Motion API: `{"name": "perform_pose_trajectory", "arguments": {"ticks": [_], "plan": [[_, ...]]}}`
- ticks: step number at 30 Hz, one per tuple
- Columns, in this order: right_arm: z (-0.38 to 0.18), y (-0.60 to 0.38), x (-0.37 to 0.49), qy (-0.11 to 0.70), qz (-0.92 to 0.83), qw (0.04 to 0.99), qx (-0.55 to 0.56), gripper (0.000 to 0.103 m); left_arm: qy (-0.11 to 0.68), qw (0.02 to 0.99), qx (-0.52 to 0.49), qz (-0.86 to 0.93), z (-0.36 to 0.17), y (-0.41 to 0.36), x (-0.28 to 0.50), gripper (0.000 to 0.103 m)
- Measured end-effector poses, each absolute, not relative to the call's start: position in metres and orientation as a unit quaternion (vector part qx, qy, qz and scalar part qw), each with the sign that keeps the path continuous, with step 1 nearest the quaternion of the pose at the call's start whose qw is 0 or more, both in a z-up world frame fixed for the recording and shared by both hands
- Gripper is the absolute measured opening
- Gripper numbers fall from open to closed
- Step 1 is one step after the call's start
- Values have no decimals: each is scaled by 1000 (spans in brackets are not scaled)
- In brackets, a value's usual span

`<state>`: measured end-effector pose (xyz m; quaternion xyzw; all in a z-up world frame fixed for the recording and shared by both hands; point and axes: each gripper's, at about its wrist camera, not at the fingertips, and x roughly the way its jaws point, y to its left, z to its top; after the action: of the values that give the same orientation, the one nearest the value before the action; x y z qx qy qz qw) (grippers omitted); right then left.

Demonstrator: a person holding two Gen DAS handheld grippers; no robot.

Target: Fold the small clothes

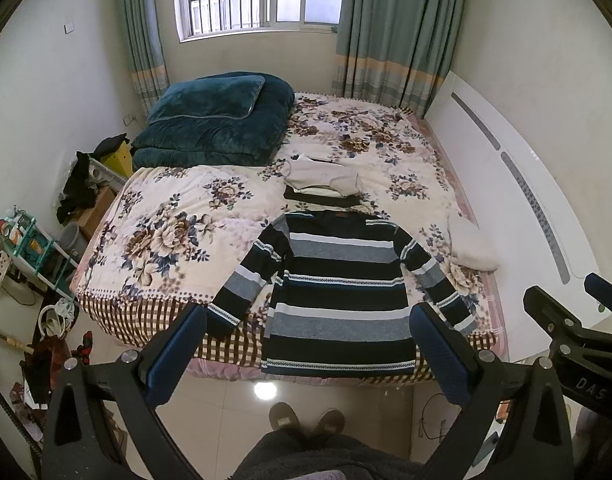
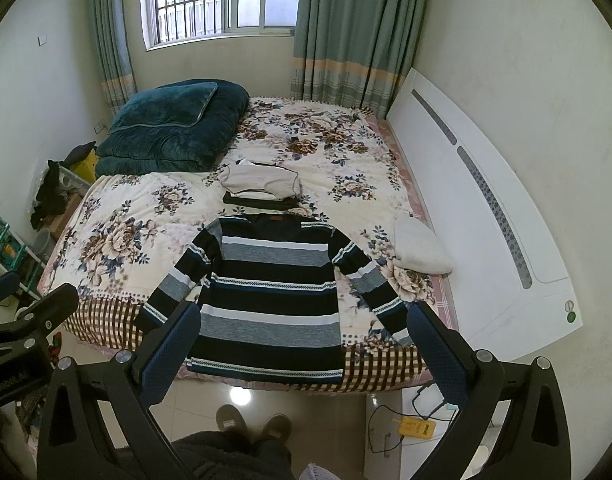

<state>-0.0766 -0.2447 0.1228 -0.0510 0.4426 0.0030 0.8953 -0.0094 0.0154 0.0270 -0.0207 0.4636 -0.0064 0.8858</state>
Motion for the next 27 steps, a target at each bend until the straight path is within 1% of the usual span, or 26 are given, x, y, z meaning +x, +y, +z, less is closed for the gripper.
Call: {"name": "perform_pose_trajectory", "arguments": {"ticks": [6,10,15,18,21,27], "plan": [[119,-241,-76,443,2,895,-50,103,462,887,-19,-6,26,16,-12,103],[117,-245,-69,454,-9,890,-37,103,447,895,-3,5,24,16,-4,103],[85,-271,-42,472,-47,880,1,103,444,896,17,-5,-5,11,33,103],[31,-295,-5,478,-94,872,40,103,450,892,36,-13,-35,3,60,103],[-27,-335,17,488,-150,856,85,103,472,879,60,-8,-83,-10,99,103],[-172,-455,44,534,-262,782,189,103,528,846,76,0,-179,-37,164,103]]}}
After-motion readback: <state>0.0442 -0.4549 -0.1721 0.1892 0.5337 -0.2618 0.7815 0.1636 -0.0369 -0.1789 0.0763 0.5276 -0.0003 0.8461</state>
